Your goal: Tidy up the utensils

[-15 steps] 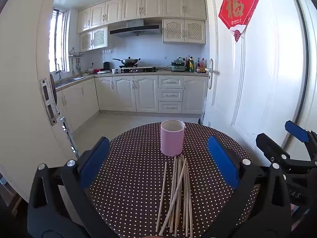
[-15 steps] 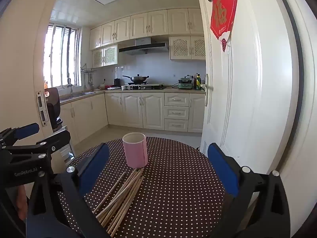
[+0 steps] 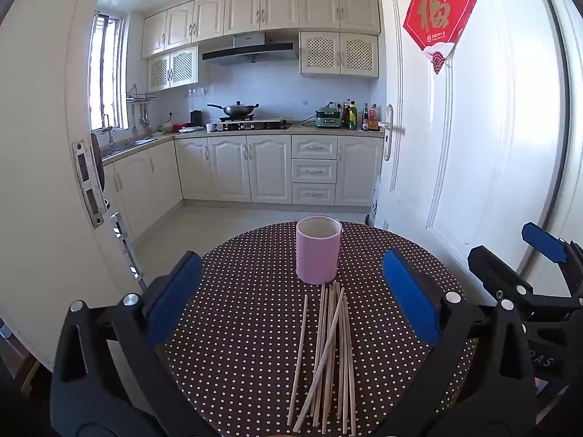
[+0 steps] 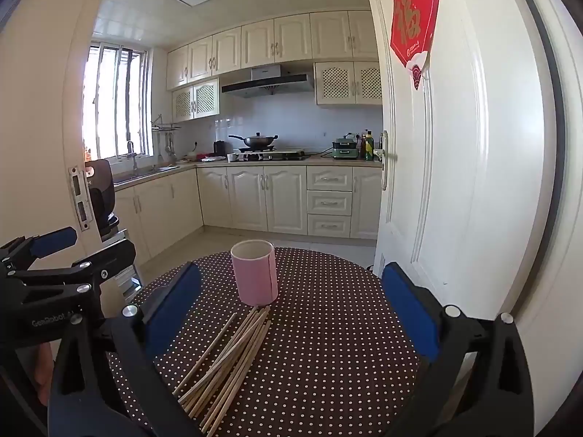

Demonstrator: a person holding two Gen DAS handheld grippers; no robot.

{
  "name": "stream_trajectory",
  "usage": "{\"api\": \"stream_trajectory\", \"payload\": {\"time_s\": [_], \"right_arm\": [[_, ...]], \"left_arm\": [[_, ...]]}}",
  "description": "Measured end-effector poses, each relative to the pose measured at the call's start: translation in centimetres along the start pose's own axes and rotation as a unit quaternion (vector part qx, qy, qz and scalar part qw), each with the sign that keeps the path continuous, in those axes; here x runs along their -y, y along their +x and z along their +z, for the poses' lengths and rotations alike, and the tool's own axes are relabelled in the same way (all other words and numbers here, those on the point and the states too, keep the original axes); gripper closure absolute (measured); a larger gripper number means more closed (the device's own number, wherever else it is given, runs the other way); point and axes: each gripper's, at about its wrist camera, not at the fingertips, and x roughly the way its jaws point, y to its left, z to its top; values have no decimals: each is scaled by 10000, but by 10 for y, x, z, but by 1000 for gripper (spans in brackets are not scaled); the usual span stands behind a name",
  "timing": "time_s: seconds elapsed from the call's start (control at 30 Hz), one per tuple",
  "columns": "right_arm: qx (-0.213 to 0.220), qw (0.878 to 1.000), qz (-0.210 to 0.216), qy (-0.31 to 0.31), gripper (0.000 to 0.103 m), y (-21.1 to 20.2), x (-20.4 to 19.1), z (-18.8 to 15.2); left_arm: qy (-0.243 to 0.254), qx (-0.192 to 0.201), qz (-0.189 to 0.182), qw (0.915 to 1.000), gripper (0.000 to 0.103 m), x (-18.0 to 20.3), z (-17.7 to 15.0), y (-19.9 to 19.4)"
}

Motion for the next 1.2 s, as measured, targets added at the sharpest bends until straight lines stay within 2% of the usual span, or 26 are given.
{"api": "stream_trajectory", "payload": {"time_s": [1.2], "right_arm": [[-43,10000,-8,37,7,-10,2,-4]], "left_arm": [[-11,66,15,10000,6,1,-2,-13]]}}
